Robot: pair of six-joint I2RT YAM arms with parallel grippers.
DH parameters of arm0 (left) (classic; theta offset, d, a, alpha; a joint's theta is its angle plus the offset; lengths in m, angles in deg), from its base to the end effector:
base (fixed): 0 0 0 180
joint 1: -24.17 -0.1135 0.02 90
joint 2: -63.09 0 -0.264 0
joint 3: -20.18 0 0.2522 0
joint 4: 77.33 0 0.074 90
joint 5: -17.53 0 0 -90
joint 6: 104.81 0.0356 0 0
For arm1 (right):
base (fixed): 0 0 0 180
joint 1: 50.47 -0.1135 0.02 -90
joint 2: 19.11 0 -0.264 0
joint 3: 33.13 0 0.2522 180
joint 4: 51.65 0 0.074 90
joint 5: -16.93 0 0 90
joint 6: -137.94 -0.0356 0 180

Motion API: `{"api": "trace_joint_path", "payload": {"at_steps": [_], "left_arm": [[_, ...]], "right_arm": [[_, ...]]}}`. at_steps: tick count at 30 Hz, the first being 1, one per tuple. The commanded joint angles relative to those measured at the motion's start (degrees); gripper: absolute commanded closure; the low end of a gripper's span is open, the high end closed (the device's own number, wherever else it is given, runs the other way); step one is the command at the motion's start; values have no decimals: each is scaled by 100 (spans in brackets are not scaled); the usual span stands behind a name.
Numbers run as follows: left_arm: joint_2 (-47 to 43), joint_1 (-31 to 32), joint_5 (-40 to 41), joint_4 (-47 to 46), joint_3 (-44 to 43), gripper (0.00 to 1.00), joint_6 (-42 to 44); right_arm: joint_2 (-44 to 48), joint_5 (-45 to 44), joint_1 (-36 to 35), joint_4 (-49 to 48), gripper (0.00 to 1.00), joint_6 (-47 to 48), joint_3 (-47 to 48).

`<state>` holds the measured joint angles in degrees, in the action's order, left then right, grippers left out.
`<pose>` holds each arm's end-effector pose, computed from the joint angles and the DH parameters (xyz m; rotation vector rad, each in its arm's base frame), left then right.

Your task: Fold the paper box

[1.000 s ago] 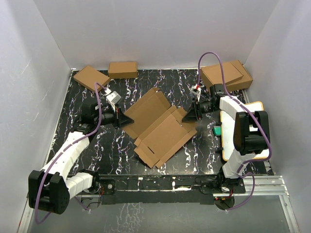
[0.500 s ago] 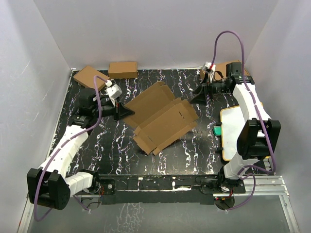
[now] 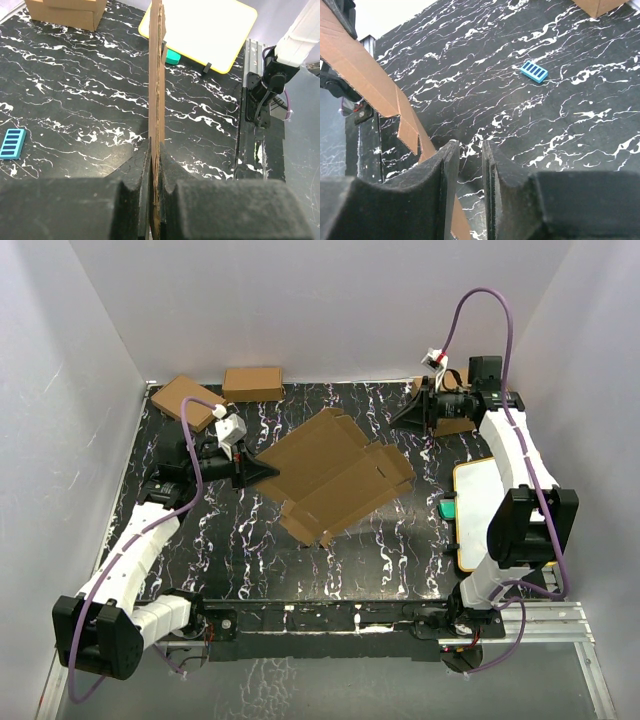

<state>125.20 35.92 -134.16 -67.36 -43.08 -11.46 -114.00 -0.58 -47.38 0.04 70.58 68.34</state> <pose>0.2271 -0.0792 0.3380 0.9946 1.4392 -1.0253 0.3541 0.0149 0.3454 -0.8740 1.7437 1.1625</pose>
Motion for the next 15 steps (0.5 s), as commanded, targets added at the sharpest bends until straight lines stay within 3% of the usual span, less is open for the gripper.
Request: {"api": "trace_joint_path", "payload": {"at_steps": [1, 15], "left_arm": [[-168, -4, -323, -302, 9, 100, -121], [-117, -1, -303, -355, 12, 100, -186]], "right_arm": [[-45, 210, -185, 464, 71, 621, 352], [167, 7, -726, 1715, 73, 2179, 500]]}}
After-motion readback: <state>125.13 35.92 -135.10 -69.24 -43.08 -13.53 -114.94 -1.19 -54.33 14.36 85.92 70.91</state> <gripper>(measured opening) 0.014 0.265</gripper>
